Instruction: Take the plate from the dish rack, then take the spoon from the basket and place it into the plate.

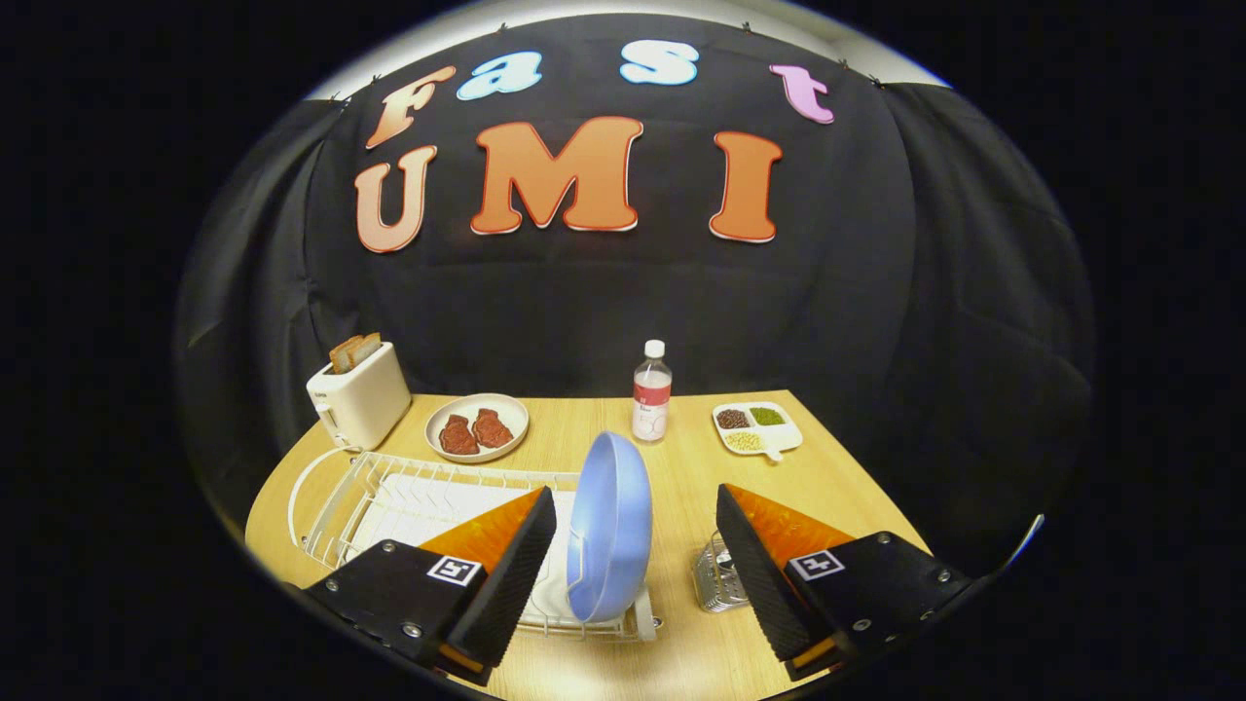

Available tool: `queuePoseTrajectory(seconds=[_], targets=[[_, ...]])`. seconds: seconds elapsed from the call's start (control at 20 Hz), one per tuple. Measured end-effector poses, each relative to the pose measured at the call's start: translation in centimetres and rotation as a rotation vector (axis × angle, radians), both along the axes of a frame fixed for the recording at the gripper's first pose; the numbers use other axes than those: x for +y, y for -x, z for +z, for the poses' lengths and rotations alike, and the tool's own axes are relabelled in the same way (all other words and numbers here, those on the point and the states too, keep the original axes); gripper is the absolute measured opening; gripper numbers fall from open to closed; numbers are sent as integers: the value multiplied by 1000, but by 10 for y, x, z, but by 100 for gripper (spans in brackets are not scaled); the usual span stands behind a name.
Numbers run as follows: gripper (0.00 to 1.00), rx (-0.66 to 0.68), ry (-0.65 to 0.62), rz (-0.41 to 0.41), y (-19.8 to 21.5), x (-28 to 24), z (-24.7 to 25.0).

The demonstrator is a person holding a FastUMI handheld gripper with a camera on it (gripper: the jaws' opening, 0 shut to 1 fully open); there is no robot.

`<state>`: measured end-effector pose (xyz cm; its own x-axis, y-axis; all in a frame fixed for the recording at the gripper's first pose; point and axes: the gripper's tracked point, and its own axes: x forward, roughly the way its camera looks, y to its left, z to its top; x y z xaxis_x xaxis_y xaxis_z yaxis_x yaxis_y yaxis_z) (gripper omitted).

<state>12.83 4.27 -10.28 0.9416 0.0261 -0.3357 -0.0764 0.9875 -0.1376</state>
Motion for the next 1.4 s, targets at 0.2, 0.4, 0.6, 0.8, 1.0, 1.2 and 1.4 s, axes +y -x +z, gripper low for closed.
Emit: queuePoseTrajectory(seconds=[0.2, 0.4, 0.6, 0.8, 1.0, 1.2, 1.4], targets=[[94, 87, 24, -5, -22, 3, -30], [83, 169, 53, -22, -33, 0, -57], [47, 204, 64, -80, -38, -9, -69], [23, 182, 64, -153, -44, -11, -56], [23, 104, 208, -149, -45, -7, -30], [23, 65, 207, -163, -36, -4, -7], [23, 57, 157, -167, -9, -8, 3]])
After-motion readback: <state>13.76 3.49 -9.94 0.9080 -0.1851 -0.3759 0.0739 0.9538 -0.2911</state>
